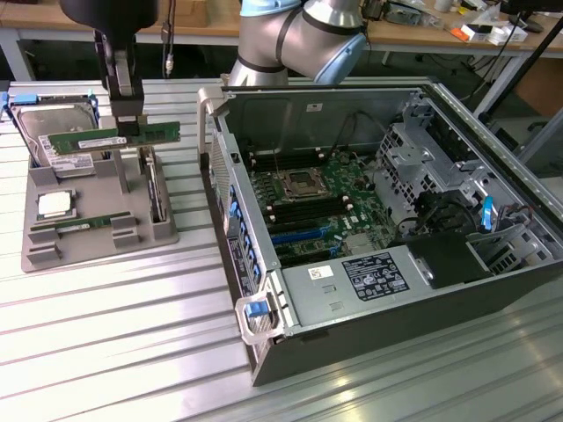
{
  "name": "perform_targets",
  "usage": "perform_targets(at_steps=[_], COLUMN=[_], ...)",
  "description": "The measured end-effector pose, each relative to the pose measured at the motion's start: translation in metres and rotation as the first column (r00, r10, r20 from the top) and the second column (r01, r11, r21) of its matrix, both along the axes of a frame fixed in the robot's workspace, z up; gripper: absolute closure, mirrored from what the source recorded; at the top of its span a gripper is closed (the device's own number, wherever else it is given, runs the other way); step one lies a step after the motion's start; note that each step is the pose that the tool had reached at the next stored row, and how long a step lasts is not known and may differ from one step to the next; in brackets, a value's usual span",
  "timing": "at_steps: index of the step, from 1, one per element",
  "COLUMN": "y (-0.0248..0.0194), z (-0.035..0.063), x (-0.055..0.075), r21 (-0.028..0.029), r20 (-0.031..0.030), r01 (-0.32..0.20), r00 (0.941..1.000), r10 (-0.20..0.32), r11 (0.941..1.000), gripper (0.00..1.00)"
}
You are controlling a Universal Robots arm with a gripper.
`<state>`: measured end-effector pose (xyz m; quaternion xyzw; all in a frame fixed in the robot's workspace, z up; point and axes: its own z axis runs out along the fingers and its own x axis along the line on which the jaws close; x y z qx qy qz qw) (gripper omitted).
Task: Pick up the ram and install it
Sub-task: 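Pick up the ram and move it above insertion slot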
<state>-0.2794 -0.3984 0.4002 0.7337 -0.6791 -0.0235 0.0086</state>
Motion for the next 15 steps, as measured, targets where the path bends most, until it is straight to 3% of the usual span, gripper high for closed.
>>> perform_targets(at_steps=[7,15], y=[0.0000,0.0000], z=[0.0000,0.0000], x=[0.010,0.031], r21=[0.0000,0.0000], r20=[0.0000,0.0000], r01=[0.000,0.000], r00=[1.0000,1.0000], r10=[0.000,0.000], r11=[1.0000,1.0000], gripper=[0.88,0.88])
